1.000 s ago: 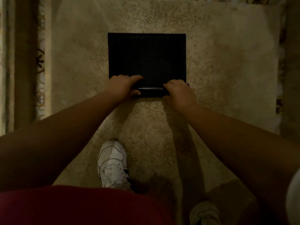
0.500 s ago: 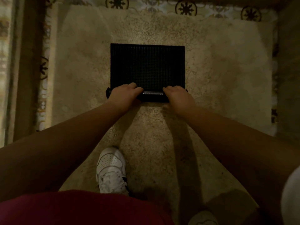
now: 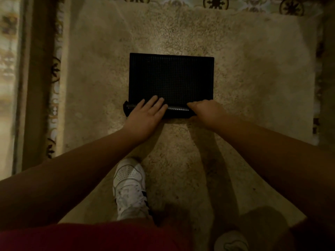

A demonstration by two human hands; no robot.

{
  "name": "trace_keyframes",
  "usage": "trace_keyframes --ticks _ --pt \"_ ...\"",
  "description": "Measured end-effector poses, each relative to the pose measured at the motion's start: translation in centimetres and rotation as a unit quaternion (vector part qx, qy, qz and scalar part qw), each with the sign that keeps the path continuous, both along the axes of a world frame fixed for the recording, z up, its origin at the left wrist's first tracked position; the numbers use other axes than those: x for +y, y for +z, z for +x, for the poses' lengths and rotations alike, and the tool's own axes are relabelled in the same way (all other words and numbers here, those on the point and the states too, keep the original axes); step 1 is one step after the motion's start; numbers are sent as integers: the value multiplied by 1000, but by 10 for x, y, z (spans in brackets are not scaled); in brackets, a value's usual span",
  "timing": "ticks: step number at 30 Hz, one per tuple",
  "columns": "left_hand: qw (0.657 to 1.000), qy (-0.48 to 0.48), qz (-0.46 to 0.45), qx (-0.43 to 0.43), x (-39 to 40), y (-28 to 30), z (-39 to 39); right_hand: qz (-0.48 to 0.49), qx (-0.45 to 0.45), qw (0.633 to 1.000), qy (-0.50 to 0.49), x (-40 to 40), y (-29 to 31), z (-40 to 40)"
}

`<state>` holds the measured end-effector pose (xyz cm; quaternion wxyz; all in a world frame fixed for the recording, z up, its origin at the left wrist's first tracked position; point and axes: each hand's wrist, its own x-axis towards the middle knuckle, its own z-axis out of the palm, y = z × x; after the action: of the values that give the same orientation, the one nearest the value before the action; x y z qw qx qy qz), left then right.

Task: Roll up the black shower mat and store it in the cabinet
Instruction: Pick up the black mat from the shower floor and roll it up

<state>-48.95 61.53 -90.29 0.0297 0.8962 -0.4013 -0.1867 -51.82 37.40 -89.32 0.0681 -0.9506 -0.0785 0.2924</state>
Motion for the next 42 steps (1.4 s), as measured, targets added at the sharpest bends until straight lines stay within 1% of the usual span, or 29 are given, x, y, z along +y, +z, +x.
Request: trace_keyframes --ticks 3,5,7,9,11,14,17,22,29,33,38,42 --pt "999 1 47 21 1 0 -13 -11 17 1000 3 -1 2 3" --pt "998 -4 53 23 -2 -1 -8 1 27 999 -19 0 3 2" --pt "998 2 49 34 -6 -2 2 29 8 997 -66 6 5 -6" --pt "997 16 51 47 -12 -3 15 37 -38 992 -112 17 4 -21" --pt "997 17 58 49 -17 -3 23 7 -71 992 -108 28 -3 -32" --pt "996 19 66 61 -22 -3 31 -14 -66 992 -109 31 -12 -31" --pt "992 47 74 88 -26 -2 33 -23 -70 992 -105 30 -14 -25" --pt "997 37 65 33 -20 -4 -2 -23 -69 992 -104 28 -12 -20" --pt "997 29 69 20 -23 -6 8 -13 -35 993 -116 32 1 -9" --pt "996 48 70 26 -29 -5 21 -27 -42 995 -88 38 0 -9" --pt "991 91 84 45 -43 -2 18 -22 -38 993 -108 35 -5 6" --pt "994 73 69 31 -38 -6 14 -22 -31 995 -95 30 -6 9"
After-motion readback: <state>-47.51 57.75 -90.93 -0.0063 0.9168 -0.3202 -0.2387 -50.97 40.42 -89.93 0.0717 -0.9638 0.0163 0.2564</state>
